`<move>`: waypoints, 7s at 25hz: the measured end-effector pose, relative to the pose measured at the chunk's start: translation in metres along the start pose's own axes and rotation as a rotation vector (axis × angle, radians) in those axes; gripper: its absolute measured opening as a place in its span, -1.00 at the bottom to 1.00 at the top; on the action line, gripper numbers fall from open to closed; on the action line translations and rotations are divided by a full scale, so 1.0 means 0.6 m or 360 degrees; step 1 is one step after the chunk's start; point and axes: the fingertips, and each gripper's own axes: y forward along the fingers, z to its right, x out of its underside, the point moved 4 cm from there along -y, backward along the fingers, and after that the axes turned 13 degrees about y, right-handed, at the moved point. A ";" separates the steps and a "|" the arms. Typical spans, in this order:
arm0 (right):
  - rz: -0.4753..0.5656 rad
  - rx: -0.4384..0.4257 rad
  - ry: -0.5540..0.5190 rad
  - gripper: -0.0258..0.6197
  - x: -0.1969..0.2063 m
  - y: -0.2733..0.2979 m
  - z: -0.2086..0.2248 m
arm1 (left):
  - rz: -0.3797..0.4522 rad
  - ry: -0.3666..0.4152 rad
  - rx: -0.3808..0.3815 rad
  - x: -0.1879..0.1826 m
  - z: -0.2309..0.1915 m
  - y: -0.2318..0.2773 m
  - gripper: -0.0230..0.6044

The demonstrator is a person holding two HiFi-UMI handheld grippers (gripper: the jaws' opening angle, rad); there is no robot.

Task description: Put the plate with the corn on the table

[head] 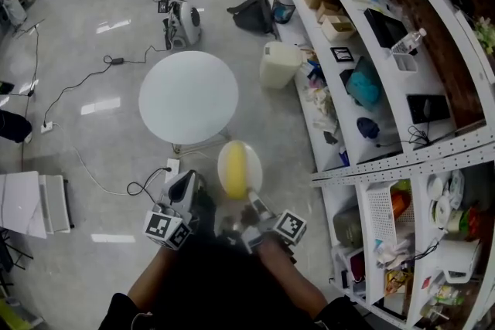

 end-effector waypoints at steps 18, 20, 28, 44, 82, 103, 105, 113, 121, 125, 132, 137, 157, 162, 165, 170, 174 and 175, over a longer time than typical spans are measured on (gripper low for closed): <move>0.0111 0.0085 -0.0020 -0.81 -0.055 0.208 -0.050 | -0.0034 0.0006 0.0130 -0.028 -0.192 0.164 -0.91; 0.0125 0.0090 -0.0016 -0.81 -0.061 0.230 -0.056 | -0.0041 0.0001 0.0138 -0.035 -0.213 0.182 -0.91; 0.0166 0.0122 -0.0054 -0.81 -0.077 0.292 -0.077 | -0.0015 -0.0036 0.0173 -0.062 -0.277 0.239 -0.91; 0.0032 0.0056 -0.0053 -0.81 -0.191 0.426 -0.134 | -0.0003 -0.0048 0.0072 -0.068 -0.314 0.364 -0.91; -0.0425 -0.0018 -0.0291 -0.81 -0.372 0.717 -0.086 | -0.0156 -0.0096 -0.0386 0.062 -0.399 0.589 -0.91; -0.0421 0.0008 -0.0254 -0.81 -0.388 0.759 0.026 | -0.0239 -0.0148 -0.0423 0.165 -0.401 0.612 -0.91; -0.0426 0.0004 -0.0257 -0.81 -0.389 0.764 0.034 | -0.0245 -0.0156 -0.0423 0.172 -0.401 0.612 -0.91; -0.0449 0.0025 -0.0241 -0.80 -0.387 0.774 0.067 | -0.0274 -0.0187 -0.0423 0.194 -0.394 0.616 -0.91; -0.0465 0.0064 -0.0233 -0.80 -0.385 0.789 0.098 | -0.0286 -0.0218 -0.0432 0.209 -0.404 0.620 -0.91; -0.0473 0.0084 -0.0216 -0.80 -0.387 0.799 0.109 | -0.0309 -0.0234 -0.0418 0.224 -0.409 0.624 -0.91; -0.0468 0.0146 -0.0212 -0.80 -0.395 0.817 0.132 | -0.0329 -0.0254 -0.0431 0.235 -0.428 0.627 -0.91; -0.0453 0.0184 -0.0196 -0.80 -0.397 0.828 0.140 | -0.0329 -0.0269 -0.0432 0.236 -0.440 0.631 -0.91; -0.0278 0.0727 -0.0143 -0.80 -0.402 0.804 0.185 | -0.0322 -0.0298 -0.0448 0.236 -0.456 0.616 -0.91; -0.0235 0.0849 -0.0140 -0.78 -0.410 0.791 0.190 | -0.0320 -0.0296 -0.0431 0.238 -0.448 0.617 -0.91; -0.0254 0.0841 -0.0204 -0.77 -0.414 0.791 0.195 | -0.0318 -0.0298 -0.0422 0.237 -0.445 0.616 -0.91; -0.0266 0.0879 -0.0320 -0.74 -0.414 0.791 0.194 | -0.0324 -0.0302 -0.0413 0.238 -0.442 0.609 -0.91; -0.0256 0.0943 -0.0375 -0.69 -0.414 0.790 0.191 | -0.0331 -0.0305 -0.0408 0.239 -0.444 0.608 -0.91; -0.0259 0.0951 -0.0388 -0.67 -0.414 0.790 0.190 | -0.0331 -0.0309 -0.0406 0.239 -0.444 0.608 -0.91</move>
